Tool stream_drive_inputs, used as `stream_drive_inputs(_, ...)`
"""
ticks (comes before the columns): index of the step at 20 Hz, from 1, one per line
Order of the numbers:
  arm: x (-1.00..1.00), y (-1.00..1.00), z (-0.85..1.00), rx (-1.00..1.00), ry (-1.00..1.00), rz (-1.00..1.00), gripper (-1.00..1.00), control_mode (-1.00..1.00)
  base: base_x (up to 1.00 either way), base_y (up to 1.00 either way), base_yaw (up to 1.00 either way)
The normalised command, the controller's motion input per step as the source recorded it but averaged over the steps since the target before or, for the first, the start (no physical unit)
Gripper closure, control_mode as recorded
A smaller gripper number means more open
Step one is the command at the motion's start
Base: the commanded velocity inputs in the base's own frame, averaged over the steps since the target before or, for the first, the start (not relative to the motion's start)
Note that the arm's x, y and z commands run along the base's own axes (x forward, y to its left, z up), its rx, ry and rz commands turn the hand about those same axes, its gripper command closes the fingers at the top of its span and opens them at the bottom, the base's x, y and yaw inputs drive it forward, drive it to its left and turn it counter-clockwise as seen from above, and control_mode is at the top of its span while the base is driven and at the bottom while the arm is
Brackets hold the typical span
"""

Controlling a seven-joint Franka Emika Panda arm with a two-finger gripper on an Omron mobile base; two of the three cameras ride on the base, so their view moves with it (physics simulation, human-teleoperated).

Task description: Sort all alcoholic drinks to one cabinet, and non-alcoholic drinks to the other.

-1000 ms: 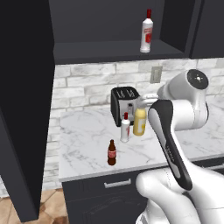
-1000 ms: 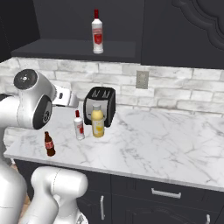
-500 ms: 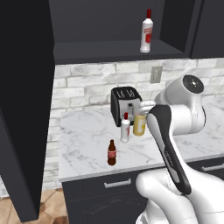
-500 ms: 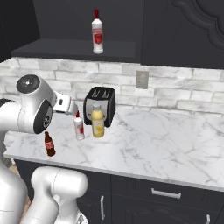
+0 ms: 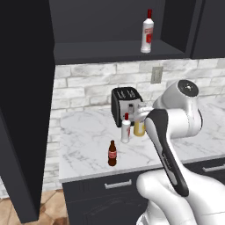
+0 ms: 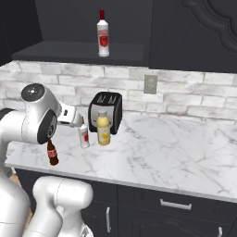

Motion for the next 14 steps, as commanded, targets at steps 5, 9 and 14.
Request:
stream_drive_inputs(5,0.18,0.0,-0.24,0.0,0.03,0.0,-1.0,-1.0,0.0,0.0,0.0)
stream_drive_inputs(9,0.22,0.01,-0.22,0.0,0.02,0.0,-1.0,-1.0,0.0,0.0,0.0)
stream_drive_inputs(14,0.18,0.01,-0.2,0.0,0.02,0.0,-1.0,-1.0,0.0,0.0,0.0)
